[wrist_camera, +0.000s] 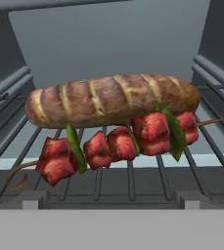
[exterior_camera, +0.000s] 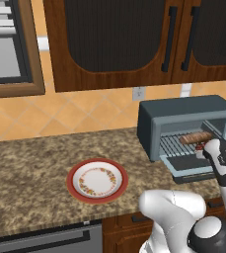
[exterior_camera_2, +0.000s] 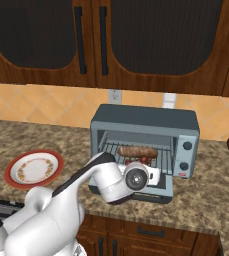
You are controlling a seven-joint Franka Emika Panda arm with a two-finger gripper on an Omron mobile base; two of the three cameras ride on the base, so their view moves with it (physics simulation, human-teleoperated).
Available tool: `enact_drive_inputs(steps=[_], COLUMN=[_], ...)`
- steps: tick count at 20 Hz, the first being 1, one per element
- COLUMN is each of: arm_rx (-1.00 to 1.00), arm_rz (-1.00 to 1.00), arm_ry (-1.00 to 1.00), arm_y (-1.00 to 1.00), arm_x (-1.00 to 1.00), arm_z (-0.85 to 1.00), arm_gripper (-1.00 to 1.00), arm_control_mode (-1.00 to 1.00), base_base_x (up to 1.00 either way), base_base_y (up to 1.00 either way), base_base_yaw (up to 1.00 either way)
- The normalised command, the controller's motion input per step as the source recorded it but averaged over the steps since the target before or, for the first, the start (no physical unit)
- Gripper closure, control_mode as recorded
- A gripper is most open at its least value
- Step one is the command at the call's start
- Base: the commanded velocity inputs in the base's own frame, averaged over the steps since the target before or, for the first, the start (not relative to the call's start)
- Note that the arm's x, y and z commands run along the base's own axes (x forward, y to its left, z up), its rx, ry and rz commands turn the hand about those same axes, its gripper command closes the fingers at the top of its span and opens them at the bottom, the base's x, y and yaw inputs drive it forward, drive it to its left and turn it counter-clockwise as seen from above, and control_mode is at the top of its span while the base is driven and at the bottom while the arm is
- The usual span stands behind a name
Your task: Pick up the kebab skewer and baguette bread, and place them inside the toaster oven. Close the toaster oven door and start by setting the timer.
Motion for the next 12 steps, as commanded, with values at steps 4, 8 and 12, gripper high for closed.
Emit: enact_drive_inputs(steps=[4,8,12], arm_rx=[0.00,0.00,0.00], arm_rz=[0.00,0.00,0.00], arm_ry=[-0.01,-0.11,-0.10], arm_y=[0.00,0.00,0.00], arm_x=[0.08,0.06,0.16], arm_z=[-0.01,-0.06,-0.02], arm_gripper=[-1.00,-1.00,-1.00], arm_control_mode=[-1.00,-1.00,-1.00], base_base_x=[0.00,0.00,0.00], base_base_y=[0.00,0.00,0.00], base_base_yaw=[0.00,0.00,0.00])
